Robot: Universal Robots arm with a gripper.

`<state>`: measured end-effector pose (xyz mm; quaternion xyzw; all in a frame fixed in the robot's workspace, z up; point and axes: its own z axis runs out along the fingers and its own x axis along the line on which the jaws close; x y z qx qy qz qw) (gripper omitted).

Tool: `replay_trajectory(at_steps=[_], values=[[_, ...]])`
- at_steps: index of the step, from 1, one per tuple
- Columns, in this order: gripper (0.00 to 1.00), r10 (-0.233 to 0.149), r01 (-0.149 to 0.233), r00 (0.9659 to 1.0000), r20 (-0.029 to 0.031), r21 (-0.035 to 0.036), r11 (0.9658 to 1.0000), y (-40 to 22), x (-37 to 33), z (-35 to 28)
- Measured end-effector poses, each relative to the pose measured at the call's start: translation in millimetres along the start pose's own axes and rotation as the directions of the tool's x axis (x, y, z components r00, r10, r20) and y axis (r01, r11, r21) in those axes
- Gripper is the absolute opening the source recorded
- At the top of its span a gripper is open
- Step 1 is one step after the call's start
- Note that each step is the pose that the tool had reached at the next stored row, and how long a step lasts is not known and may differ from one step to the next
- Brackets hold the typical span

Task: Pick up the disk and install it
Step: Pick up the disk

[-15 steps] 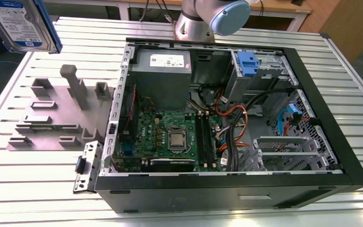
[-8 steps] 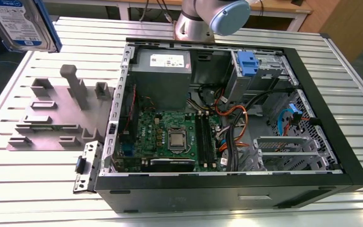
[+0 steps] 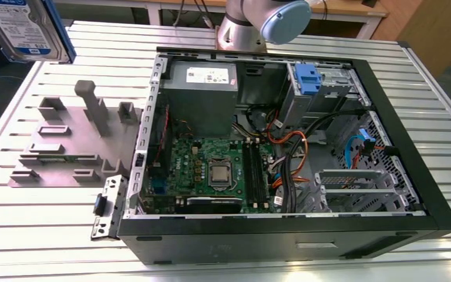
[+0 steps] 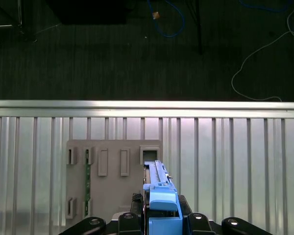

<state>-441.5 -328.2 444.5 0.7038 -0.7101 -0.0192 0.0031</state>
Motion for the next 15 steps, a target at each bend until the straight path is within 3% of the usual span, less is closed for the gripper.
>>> replay_trajectory(at_steps=[15], values=[[0.37,0.0,0.0,1.0,0.0,0.0,1.0,0.3,-0.2,-10.6]])
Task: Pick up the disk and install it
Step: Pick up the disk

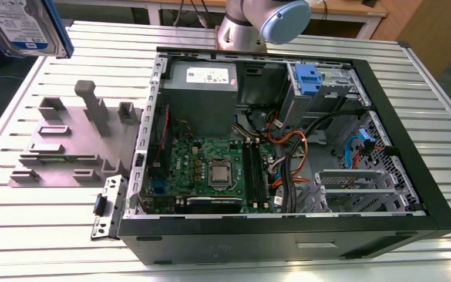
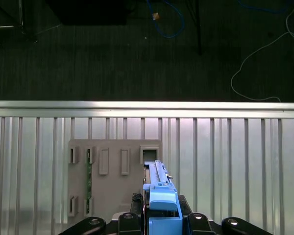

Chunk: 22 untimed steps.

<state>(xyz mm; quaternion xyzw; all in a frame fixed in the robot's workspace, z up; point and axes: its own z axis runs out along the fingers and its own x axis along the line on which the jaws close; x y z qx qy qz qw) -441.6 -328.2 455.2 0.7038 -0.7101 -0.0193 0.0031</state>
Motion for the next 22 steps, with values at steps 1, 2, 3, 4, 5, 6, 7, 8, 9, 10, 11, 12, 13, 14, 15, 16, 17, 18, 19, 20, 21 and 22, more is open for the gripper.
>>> replay_trajectory(at_steps=[1,2,3,4,5,6,7,8,9,10,11,12,13,14,15,16,17,18,19,20,21,22], values=[[0.37,0.0,0.0,1.0,0.0,-0.0001,1.0,0.0,0.0,-0.9],[0.37,0.0,0.0,1.0,0.0,0.0,1.0,0.0,0.0,-1.7],[0.37,0.0,0.0,1.0,-0.0001,-0.0001,1.0,0.1,-0.1,-2.6],[0.37,0.0,0.0,1.0,0.0,0.0,1.0,0.1,-0.1,-3.4],[0.37,0.0,0.0,1.0,0.0,0.0,1.0,0.1,-0.1,-4.1],[0.37,0.0,0.0,1.0,0.0,0.0,1.0,0.1,-0.1,-4.8],[0.37,0.0,0.0,1.0,0.0,0.0,1.0,0.2,-0.1,-5.4],[0.37,0.0,0.0,1.0,0.0,0.0,1.0,0.2,-0.2,-6.1],[0.37,0.0,0.0,1.0,0.0,0.0,1.0,0.2,-0.2,-6.6],[0.37,0.0,0.0,1.0,0.0,0.0001,1.0,0.2,-0.2,-6.6],[0.37,0.0,0.0,1.0,0.0001,0.0002,1.0,0.2,-0.2,-6.6],[0.37,0.0,0.0,1.0,0.0001,0.0002,1.0,0.2,-0.2,-6.6],[0.37,0.0,0.0,1.0,0.0,0.0,1.0,0.2,-0.2,-6.8],[0.37,0.0,0.0,1.0,0.0,0.0,1.0,0.2,-0.2,-6.8],[0.37,0.0,0.0,1.0,0.0,0.0,1.0,0.2,-0.2,-6.9],[0.37,0.0,0.0,1.0,0.0,0.0,1.0,0.2,-0.2,-6.9],[0.37,0.0,0.0,1.0,-0.0001,0.0,1.0,0.2,-0.2,-7.0],[0.37,0.0,0.0,1.0,0.0,0.0,1.0,0.2,-0.2,-7.1],[0.37,0.0,0.0,1.0,0.0,0.0,1.0,0.2,-0.2,-7.1],[0.37,0.0,0.0,1.0,0.0,0.0,1.0,0.2,-0.2,-7.1],[0.37,0.0,0.0,1.0,0.0,-0.0001,1.0,0.2,-0.2,-7.2],[0.37,0.0,0.0,1.0,-0.0001,-0.0002,1.0,0.0,-0.2,-7.3]])
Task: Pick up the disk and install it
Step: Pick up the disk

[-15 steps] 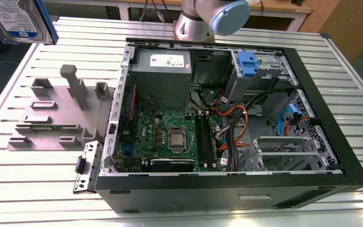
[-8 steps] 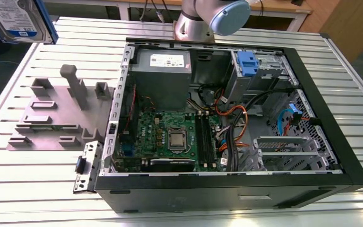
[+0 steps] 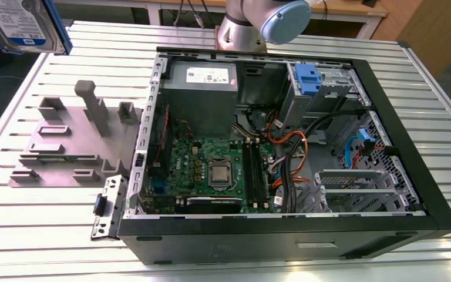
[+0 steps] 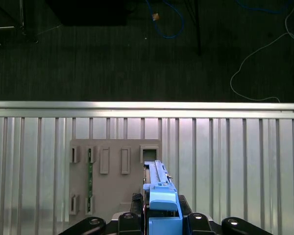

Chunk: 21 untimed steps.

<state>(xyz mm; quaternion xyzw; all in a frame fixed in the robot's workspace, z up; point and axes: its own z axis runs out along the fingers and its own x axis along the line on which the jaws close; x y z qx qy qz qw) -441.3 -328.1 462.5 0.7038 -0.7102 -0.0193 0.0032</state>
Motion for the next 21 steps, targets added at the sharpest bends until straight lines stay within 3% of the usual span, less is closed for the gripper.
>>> replay_trajectory(at_steps=[7,11,21], values=[[0.37,0.0,0.0,1.0,0.0001,0.0003,1.0,-2.9,0.1,-0.1],[0.37,0.0,0.0,1.0,-0.0001,0.0006,1.0,-2.9,0.0,-3.4],[0.37,0.0,0.0,1.0,-0.0084,0.0008,1.0,-2.2,-0.5,-22.4]])
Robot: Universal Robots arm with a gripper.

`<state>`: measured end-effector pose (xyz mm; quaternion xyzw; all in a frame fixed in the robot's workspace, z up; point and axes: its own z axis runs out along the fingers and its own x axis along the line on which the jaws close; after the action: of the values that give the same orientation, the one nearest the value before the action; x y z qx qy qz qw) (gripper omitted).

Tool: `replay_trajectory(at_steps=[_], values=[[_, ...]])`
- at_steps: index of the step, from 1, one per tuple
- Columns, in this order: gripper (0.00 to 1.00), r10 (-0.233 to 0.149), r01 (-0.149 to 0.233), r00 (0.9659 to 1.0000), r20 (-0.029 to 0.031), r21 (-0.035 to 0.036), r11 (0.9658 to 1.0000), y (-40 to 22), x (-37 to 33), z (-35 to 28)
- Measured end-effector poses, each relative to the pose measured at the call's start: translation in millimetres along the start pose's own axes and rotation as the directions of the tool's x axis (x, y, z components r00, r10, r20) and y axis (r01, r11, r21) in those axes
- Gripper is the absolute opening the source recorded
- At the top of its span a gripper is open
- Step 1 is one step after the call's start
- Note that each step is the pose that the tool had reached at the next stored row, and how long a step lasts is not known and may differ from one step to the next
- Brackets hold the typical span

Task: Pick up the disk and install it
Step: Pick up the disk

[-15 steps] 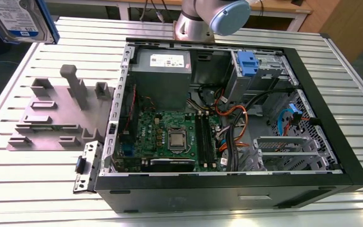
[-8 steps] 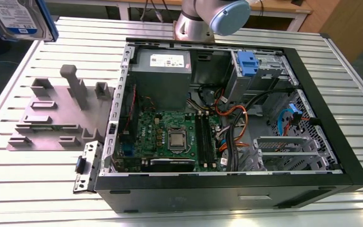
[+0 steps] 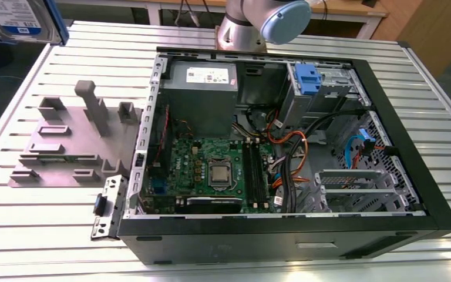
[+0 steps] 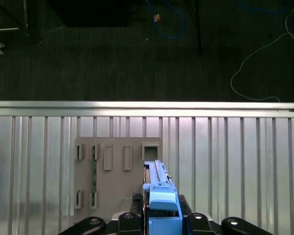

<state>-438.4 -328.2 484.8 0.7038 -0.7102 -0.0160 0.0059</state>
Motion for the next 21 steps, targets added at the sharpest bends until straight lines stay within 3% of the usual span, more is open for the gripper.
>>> replay_trajectory(at_steps=[8,21], values=[[0.37,0.0,0.0,1.0,-0.0075,0.0001,1.0,0.5,-0.3,-18.3],[0.37,0.0,0.0,1.0,-0.0093,0.0003,1.0,-0.5,2.3,-18.4]])
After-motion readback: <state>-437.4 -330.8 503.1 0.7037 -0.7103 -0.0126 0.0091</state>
